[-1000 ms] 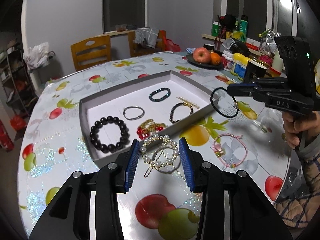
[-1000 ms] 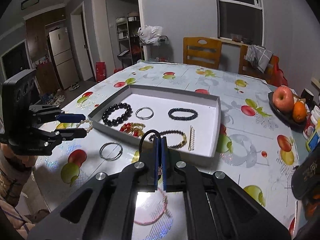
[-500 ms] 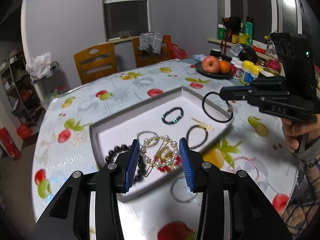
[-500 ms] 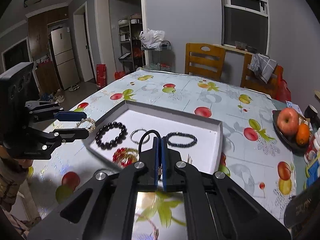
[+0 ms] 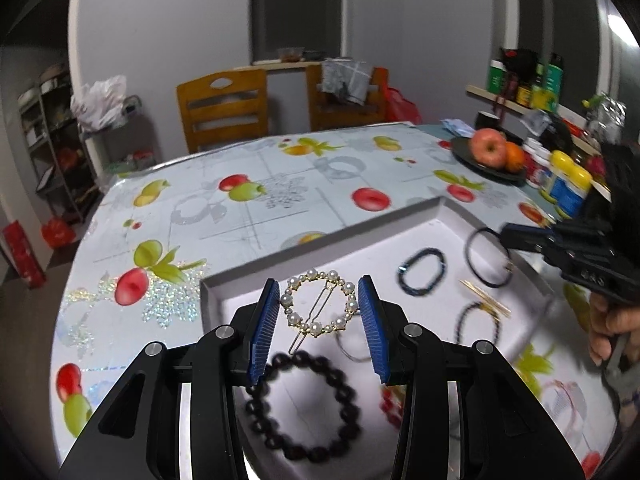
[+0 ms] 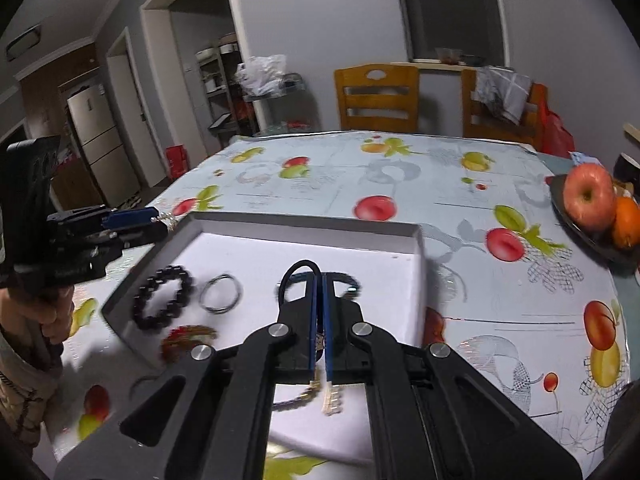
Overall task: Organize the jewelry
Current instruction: 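Lower both tools into the tray and open them to release the items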
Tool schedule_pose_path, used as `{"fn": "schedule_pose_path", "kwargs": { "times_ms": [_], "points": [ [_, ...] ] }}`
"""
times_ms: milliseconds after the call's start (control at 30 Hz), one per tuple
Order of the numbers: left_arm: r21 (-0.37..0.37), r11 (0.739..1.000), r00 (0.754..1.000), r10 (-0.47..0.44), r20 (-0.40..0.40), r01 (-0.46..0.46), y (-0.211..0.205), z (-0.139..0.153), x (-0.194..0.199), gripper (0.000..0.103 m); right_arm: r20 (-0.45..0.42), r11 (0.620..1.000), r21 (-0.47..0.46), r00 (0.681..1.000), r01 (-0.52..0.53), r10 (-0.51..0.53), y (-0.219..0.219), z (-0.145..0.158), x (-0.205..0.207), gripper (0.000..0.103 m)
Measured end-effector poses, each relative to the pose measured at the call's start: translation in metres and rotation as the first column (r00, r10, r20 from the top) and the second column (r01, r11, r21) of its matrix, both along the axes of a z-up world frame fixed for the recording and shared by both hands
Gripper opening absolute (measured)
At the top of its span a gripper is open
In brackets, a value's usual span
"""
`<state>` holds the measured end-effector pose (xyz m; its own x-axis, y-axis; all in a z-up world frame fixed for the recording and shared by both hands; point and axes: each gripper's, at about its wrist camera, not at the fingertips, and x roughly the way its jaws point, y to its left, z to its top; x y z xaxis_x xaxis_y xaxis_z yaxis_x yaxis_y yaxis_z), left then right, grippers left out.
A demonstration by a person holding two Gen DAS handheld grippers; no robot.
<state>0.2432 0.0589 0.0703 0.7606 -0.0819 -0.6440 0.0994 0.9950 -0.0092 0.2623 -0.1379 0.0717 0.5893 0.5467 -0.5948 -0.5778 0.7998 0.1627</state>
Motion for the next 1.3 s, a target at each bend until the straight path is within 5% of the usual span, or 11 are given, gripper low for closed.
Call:
{"fn": "schedule_pose_path", "kwargs": {
  "times_ms": [233,833,967,1000,1133,1300],
  "points": [
    [-0.019,0.999,0.998,0.037,-0.044,-0.038,0.013,-0.025,0.022,0.042,-0.022,1.0,-0.019,0.999,0.024,-0.024,-0.001,-0.022,0.007,0.002],
    [-0.012,1.0,0.991,0.026,-0.129,-0.028,0.015,-0.036,0.033,0.043,-0.061,0.996,-0.077,0.997,0.036,-0.041,0.005,-0.03,0.014,0.002],
    [-0.004,1.0,0.995,0.025,-0.094,-0.026,0.014,-0.032,0.028,0.067,-0.066,0.996,-0.081,0.997,0.036,-0.041,0.005,-0.031,0.014,0.004],
    [0.0,1.0,0.996,0.023,-0.082,-0.023,0.013,-0.03,0.026,0.071,-0.068,0.996,-0.081,0.997,0.036,-0.041,0.005,-0.031,0.015,0.007],
    [0.019,1.0,0.998,0.013,-0.066,-0.012,0.009,-0.029,0.023,0.075,-0.062,0.995,-0.088,0.997,0.044,-0.05,0.006,-0.031,0.014,0.047],
    [0.017,1.0,0.999,0.016,-0.042,-0.016,0.009,-0.027,0.019,0.078,-0.047,0.995,-0.095,0.998,0.042,-0.046,0.007,-0.03,0.011,0.061]
  ]
}}
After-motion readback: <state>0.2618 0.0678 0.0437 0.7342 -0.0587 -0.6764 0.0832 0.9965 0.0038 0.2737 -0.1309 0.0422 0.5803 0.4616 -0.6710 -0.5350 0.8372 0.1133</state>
